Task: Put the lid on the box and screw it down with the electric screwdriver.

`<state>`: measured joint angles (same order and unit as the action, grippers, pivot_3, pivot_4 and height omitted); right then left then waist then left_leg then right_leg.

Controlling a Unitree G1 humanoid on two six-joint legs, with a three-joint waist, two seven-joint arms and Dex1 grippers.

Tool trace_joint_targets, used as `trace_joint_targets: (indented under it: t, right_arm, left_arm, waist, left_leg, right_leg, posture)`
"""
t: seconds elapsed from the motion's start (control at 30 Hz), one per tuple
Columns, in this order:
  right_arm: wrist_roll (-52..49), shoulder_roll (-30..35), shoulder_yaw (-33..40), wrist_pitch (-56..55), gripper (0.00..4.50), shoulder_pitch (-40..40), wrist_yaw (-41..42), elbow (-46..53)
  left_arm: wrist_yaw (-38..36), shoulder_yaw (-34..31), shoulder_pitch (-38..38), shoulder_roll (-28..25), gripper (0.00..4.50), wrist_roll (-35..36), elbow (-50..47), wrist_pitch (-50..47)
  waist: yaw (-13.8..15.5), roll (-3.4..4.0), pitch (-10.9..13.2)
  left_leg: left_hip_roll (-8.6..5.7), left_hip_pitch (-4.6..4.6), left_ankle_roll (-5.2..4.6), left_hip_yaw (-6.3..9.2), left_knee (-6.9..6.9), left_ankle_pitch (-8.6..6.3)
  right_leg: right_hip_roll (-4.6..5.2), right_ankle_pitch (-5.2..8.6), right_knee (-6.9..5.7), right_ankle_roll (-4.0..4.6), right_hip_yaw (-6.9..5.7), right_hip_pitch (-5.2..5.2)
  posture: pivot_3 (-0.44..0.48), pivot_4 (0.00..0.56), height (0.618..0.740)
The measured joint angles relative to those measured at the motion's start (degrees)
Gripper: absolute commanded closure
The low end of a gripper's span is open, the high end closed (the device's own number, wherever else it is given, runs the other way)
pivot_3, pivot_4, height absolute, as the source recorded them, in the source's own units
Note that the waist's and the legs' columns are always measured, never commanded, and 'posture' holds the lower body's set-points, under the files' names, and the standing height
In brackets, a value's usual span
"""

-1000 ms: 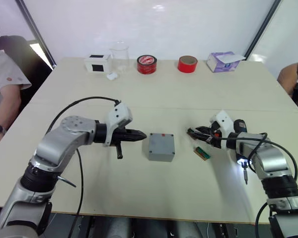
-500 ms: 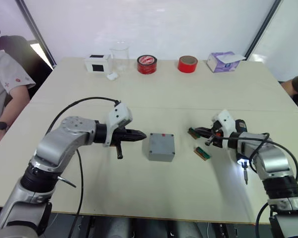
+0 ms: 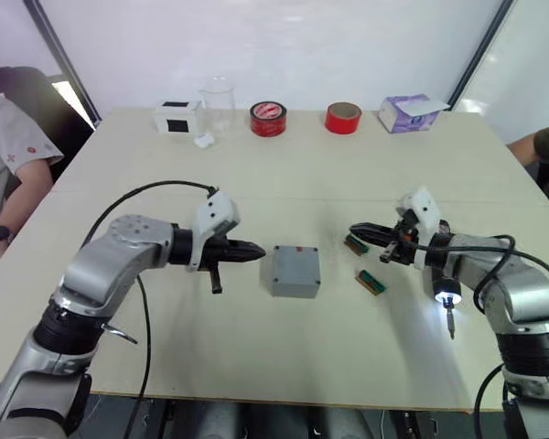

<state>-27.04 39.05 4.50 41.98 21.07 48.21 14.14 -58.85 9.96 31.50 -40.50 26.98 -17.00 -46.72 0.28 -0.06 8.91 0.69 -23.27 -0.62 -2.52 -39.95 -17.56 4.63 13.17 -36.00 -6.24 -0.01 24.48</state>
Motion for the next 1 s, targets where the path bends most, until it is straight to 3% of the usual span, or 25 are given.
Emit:
trace_joint_targets:
  t: [0.47,1.0]
  right_arm:
    - [-0.36,-3.80,-7.29,1.43,4.48,0.66,-1.95,2.45]
    - [1.01,-3.50,-7.92,0.04,4.48,1.04,-1.17,0.95]
  left_arm:
    - [0.59,-0.06,-1.65,-0.56,4.50,1.19,-1.83,-0.56]
    - [1.61,-0.09,-1.82,-0.62,4.50,1.26,-1.94,-0.62]
  waist:
    - [0.26,-0.01,0.01]
    - [0.28,-0.01,0.01]
  left_leg:
    - [-0.01,-0.01,0.00,-0.02,0.00,0.00]
    - [-0.01,-0.01,0.00,-0.02,0.00,0.00]
  right_leg:
    - [0.01,0.01,0.01,0.01,-0.01,0.00]
    - [0.01,0.01,0.01,0.01,-0.01,0.00]
  posture:
    - [0.000,0.150,0.740]
    - [0.000,0.150,0.740]
